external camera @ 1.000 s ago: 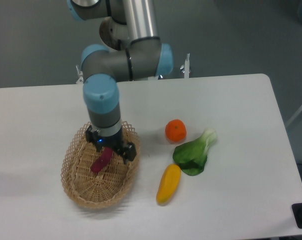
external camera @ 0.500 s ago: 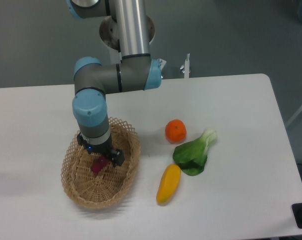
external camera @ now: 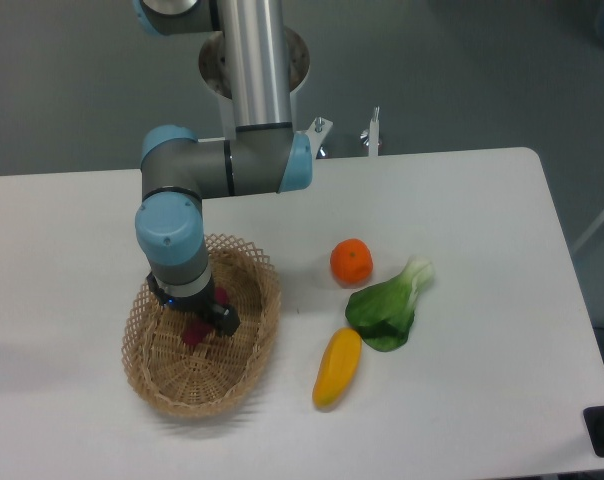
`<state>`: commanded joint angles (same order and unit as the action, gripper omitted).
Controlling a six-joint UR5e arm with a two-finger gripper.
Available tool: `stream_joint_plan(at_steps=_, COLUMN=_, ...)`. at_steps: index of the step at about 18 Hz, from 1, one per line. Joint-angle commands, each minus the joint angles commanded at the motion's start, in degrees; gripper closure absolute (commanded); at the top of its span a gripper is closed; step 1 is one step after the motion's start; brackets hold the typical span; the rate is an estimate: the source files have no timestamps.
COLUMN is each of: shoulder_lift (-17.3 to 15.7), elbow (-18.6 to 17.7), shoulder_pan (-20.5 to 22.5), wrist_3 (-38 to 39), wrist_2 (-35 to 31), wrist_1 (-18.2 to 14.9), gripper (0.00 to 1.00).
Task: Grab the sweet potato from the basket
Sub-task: 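Lower the gripper into the basket and close it on the sweet potato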
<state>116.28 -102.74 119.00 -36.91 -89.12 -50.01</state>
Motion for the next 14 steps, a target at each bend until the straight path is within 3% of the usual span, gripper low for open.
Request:
stream_joint_plan(at_steps=3, shoulder_lift=0.0, elbow=0.0, shoulder_pan=0.0, wrist_3=-0.1, wrist_2=-0.1, wrist_1=0.3, gripper=0.00)
stream_joint_plan(at_steps=4, shoulder_lift=0.0, elbow=0.0, shoulder_pan=0.0, wrist_3=-0.2, wrist_2=-0.2, wrist_1=0.9, gripper=0.08)
stream_joint_plan(at_steps=8, shoulder_lift=-0.1, elbow=-0.1, shoulder_pan=0.0, wrist_3=-0.8, wrist_2=-0.3, wrist_1=1.2, gripper=0.59)
stream_joint_plan(at_steps=9, shoulder_lift=-0.2, elbow=-0.3, shoulder_pan=0.0, wrist_3=-0.8, wrist_2=-0.3, wrist_1=1.2, gripper=0.66)
stream_joint_plan(at_steps=14, shoulder_lift=-0.6, elbow=0.3, shoulder_pan=0.1, wrist_3=-1.7, wrist_2=-0.2, wrist_1=1.3, gripper=0.70)
